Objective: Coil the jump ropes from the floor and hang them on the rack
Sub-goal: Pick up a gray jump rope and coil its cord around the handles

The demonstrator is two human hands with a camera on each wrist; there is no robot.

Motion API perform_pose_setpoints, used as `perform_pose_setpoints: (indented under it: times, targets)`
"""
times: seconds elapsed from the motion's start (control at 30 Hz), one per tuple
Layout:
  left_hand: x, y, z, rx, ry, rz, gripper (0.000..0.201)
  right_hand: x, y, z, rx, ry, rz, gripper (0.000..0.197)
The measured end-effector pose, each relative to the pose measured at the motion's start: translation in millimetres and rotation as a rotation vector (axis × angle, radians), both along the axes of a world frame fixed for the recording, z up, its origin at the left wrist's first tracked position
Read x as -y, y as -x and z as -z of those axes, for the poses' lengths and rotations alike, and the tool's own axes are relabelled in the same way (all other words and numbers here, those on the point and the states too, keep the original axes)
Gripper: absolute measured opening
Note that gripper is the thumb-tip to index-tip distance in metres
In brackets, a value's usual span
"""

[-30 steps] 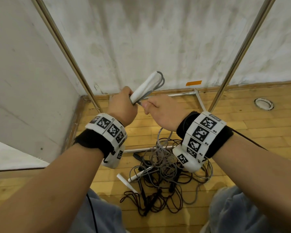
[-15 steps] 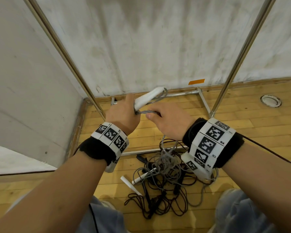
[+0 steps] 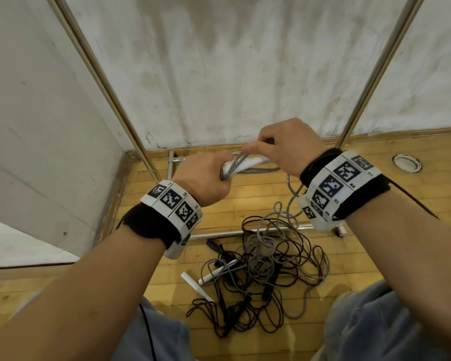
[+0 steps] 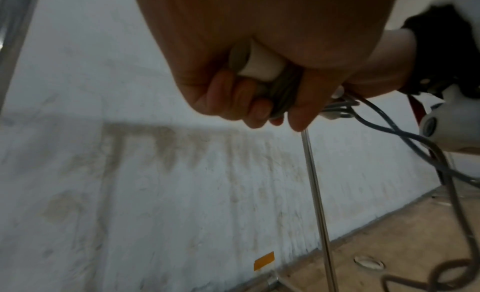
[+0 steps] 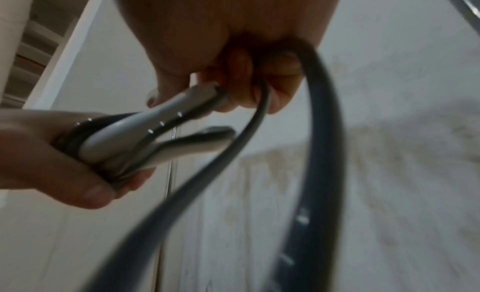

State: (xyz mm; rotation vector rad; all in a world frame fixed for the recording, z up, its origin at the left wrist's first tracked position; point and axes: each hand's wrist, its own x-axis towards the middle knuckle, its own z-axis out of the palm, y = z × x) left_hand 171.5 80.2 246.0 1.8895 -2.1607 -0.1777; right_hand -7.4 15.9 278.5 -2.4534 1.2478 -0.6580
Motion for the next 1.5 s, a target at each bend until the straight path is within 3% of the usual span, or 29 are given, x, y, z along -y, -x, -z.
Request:
perform_pose_setpoints:
  times: [0.13, 0.3, 0.37, 0.4, 0.47, 0.53, 0.63, 0.73, 0.87, 1.17, 1.4, 1.5]
  targets:
    - [-3.6, 0.3, -16.8, -0.030, -0.065, 0.023, 0.011, 4.0, 6.2, -7.8, 0.058, -0.040, 0.006, 0.047]
    - [-13.8, 7.2, -25.7, -0.128, -0.138, 0.118, 0.021, 8.1, 20.4, -12.3, 0.127, -0.359, -0.041, 0.044]
    - [-17.7, 8.8, -29.7, -0.213, -0.115, 0.119, 0.022, 6.7, 24.3, -14.3, 0.245, -0.496, -0.091, 0.047]
    - [-19.7, 9.8, -31.6, -0.269, -0.112, 0.109, 0.017, 6.0, 24.9, -11.8, 0.329, -0.577, -0.091, 0.044]
    - [-22.6, 12.9, -34.5, -0.407, -0.099, 0.090, 0.019, -2.2, 17.3, -5.3, 0.440, -0.701, -0.025, 0.014]
    - [-23.2, 15.5, -36.2, -0.536, -0.061, 0.051, 0.028, -11.6, 5.5, 7.7, 0.336, -0.635, -0.004, 0.010]
    - [-21.2, 15.0, -36.3, -0.624, 0.004, -0.065, 0.033, -22.1, -10.3, 23.9, 0.445, -0.640, -0.039, 0.039]
    - [-19.0, 11.6, -36.6, -0.681, 0.022, -0.152, 0.032, -29.0, -23.5, 29.8, 0.491, -0.586, -0.020, 0.044]
    - [-17.9, 10.9, -40.5, -0.843, 0.021, -0.133, 0.031, -32.4, -34.0, 29.3, 0.498, -0.621, -0.015, 0.052]
    - [-11.1, 18.8, -42.0, -0.892, 0.106, -0.140, 0.023, -37.1, -27.0, 34.5, 0.440, -0.133, -0.040, 0.022]
    - [-13.1, 22.6, -45.7, -0.939, 0.109, -0.184, 0.027, -26.1, -13.4, 24.2, 0.189, -0.128, -0.075, 0.017]
    - [-17.4, 24.8, -49.1, -1.087, 0.150, -0.158, 0.028, -26.3, -12.0, 20.0, 0.156, -0.204, -0.116, 0.026]
